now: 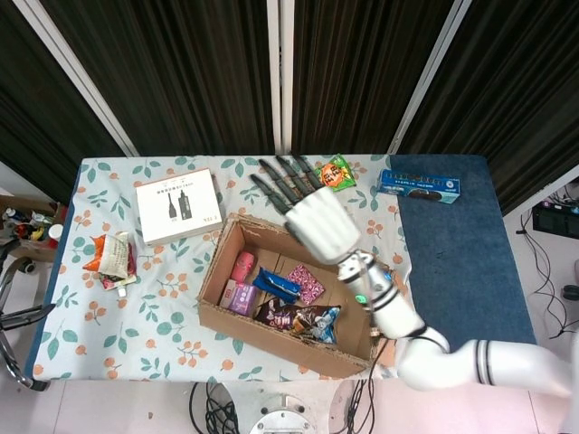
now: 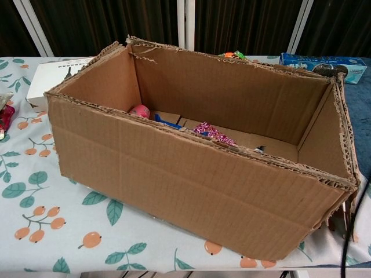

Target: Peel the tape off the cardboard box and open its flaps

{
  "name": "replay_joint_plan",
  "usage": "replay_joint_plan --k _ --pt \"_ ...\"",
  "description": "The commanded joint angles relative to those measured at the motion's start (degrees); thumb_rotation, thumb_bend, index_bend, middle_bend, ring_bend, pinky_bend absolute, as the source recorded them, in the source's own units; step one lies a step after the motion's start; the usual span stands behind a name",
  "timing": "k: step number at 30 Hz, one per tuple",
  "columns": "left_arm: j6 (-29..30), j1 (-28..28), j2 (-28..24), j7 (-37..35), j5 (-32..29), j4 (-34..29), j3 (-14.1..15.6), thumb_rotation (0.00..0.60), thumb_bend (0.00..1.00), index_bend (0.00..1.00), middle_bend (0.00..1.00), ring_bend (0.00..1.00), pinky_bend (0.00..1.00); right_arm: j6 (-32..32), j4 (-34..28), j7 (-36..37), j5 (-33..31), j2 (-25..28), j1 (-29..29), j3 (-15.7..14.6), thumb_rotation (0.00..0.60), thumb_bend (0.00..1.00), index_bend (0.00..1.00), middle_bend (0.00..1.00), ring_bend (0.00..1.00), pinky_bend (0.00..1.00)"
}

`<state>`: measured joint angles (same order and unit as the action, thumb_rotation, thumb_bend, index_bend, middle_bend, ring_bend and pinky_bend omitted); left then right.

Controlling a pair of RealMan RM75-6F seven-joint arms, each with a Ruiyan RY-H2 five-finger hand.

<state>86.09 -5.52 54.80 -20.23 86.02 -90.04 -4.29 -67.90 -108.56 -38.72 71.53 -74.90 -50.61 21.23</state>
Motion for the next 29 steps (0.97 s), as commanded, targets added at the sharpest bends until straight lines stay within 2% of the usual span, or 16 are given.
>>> replay_joint_plan --k 1,4,7,11,15,18,22,29 --pt "-0.2 -0.5 0.5 1.5 0.4 -0.8 -0.1 0.441 0.00 0.07 0.13 0.10 0.19 -5.2 -11.9 9.8 6.6 21.4 16.0 -8.5 0.600 0.19 0.00 0.00 0.00 0.00" --pt "-0.2 -0.8 1.4 3.9 0.9 -1.5 0.0 0.443 0.00 0.07 0.13 0.11 0.19 -9.2 -8.8 17.9 12.7 27.1 22.9 -13.1 0.600 0.19 0.00 0.00 0.00 0.00" --pt "0.4 -1.0 2.6 6.5 1.4 -1.6 -0.1 0.440 0.00 0.07 0.12 0.11 0.19 -13.6 -4.5 23.5 16.5 28.8 29.3 -17.5 0.600 0.19 0.00 0.00 0.00 0.00" --pt "1.7 -0.8 4.3 10.3 2.3 -0.7 0.0 0.442 0.00 0.07 0.12 0.10 0.19 -19.1 2.3 28.6 18.5 26.3 37.0 -22.4 0.600 0.21 0.00 0.00 0.00 0.00" --pt "2.7 -0.6 5.0 14.5 3.9 0.3 0.7 0.442 0.00 0.07 0.11 0.10 0.19 -24.1 10.6 31.1 18.8 19.6 44.1 -25.7 0.600 0.21 0.00 0.00 0.00 0.00" --pt "2.4 -0.6 4.6 16.7 5.1 0.1 1.5 0.433 0.00 0.07 0.11 0.10 0.19 -25.9 14.8 34.0 18.8 15.9 47.0 -26.6 0.600 0.21 0.00 0.00 0.00 0.00" --pt "1.1 -1.2 3.6 16.7 6.8 -1.0 2.8 0.425 0.00 0.08 0.11 0.09 0.19 -27.7 19.8 36.4 19.0 12.1 48.7 -25.7 0.600 0.21 0.00 0.00 0.00 0.00" --pt "1.7 -1.7 5.2 18.2 7.7 -0.2 2.5 0.423 0.00 0.08 0.11 0.09 0.19 -27.0 21.9 38.0 18.2 10.2 49.3 -24.1 0.600 0.21 0.00 0.00 0.00 0.00"
